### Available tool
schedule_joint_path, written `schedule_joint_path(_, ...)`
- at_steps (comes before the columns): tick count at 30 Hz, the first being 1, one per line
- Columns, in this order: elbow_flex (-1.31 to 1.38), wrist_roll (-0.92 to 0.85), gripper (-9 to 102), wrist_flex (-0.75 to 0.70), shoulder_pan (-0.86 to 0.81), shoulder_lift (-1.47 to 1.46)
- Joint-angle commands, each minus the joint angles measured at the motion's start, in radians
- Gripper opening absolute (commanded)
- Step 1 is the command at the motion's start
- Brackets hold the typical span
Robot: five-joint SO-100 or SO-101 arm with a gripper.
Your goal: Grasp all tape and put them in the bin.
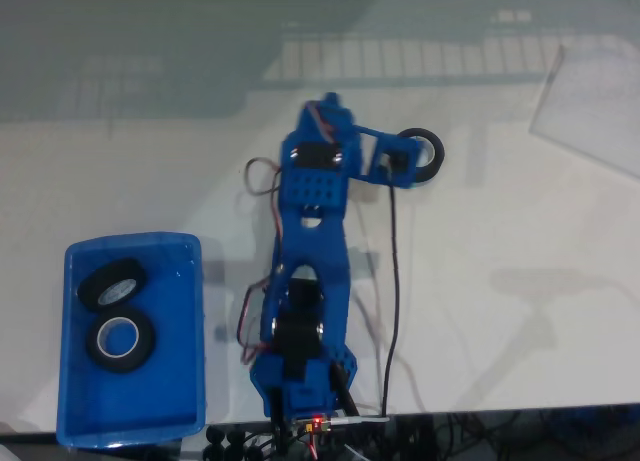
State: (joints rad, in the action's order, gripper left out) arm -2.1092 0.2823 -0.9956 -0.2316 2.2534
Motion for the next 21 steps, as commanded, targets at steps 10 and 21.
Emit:
schedule_joint_path(10,0.222,0.094,25,-0.006,-0.287,-0.43)
schedule_joint_path(21,0.54,0.069,26,-0.12,-0.327,-0.793)
